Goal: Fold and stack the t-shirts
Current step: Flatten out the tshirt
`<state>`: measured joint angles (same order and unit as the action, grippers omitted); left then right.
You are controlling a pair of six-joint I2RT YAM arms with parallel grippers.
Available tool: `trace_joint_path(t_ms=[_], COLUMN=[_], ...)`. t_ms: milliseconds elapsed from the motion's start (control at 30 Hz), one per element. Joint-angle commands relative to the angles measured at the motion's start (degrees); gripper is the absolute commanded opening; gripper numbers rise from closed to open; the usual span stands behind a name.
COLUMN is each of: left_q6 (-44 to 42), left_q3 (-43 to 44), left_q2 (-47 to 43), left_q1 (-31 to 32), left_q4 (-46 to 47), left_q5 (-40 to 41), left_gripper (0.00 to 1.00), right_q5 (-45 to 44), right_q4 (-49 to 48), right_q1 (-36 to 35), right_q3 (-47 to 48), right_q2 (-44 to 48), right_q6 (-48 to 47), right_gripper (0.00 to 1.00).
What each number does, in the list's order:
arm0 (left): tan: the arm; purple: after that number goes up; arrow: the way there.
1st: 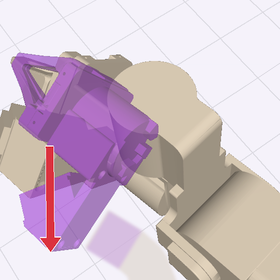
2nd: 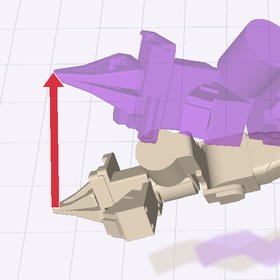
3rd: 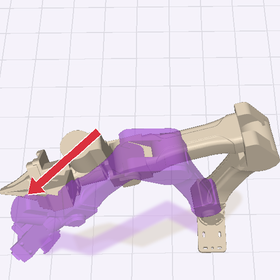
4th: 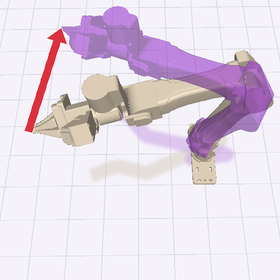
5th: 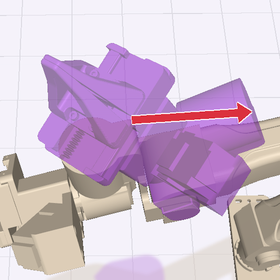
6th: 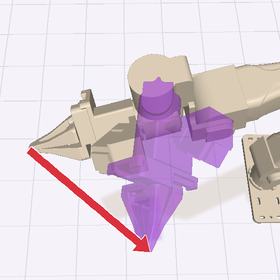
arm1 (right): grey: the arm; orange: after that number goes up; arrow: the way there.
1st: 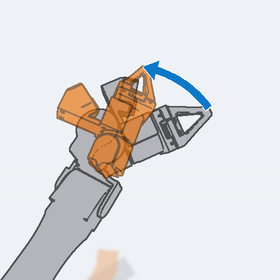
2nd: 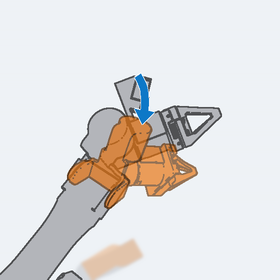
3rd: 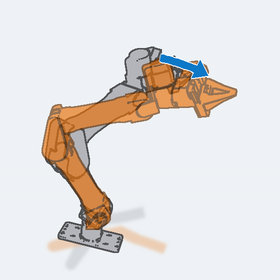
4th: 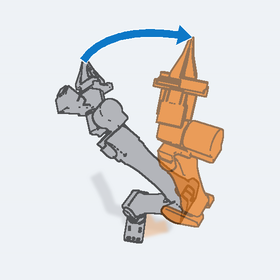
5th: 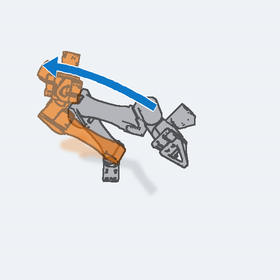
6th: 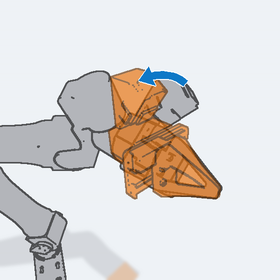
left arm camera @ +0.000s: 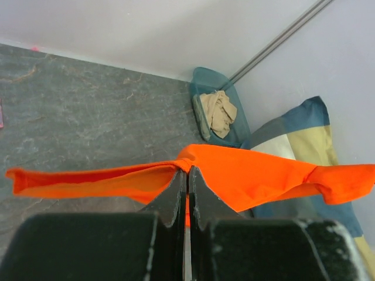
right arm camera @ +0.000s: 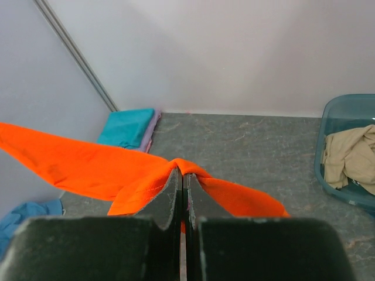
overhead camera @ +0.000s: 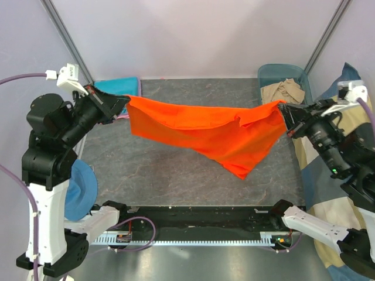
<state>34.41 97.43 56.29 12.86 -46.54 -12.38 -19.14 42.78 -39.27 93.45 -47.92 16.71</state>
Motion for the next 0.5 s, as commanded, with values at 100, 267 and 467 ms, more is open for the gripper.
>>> trace_joint_path(t_ms=[100, 267, 467], left_q6=[-2.2, -1.2, -3.7], left_q3=[3.6, 0.0, 7.4], left_q2=[0.2, 9.2, 28.0], left_q1=[-0.2, -0.2, -1.3], left_q4=[-2.6, 8.6, 16.3], left_q5=[3.0, 3.3, 6.1], left_gripper=[0.02, 0.02, 0.02], right_q5=[-3.3, -10.9, 4.1], right_q4=[1.7, -10.7, -23.1], right_q1=[-0.1, -0.1, 15.4], right_q3=[3.5, -4.7, -2.8], right_q2=[-1.3, -9.6, -27.5], right_q6=[1.4, -2.2, -0.7], right_gripper=[0.00, 0.00, 0.00])
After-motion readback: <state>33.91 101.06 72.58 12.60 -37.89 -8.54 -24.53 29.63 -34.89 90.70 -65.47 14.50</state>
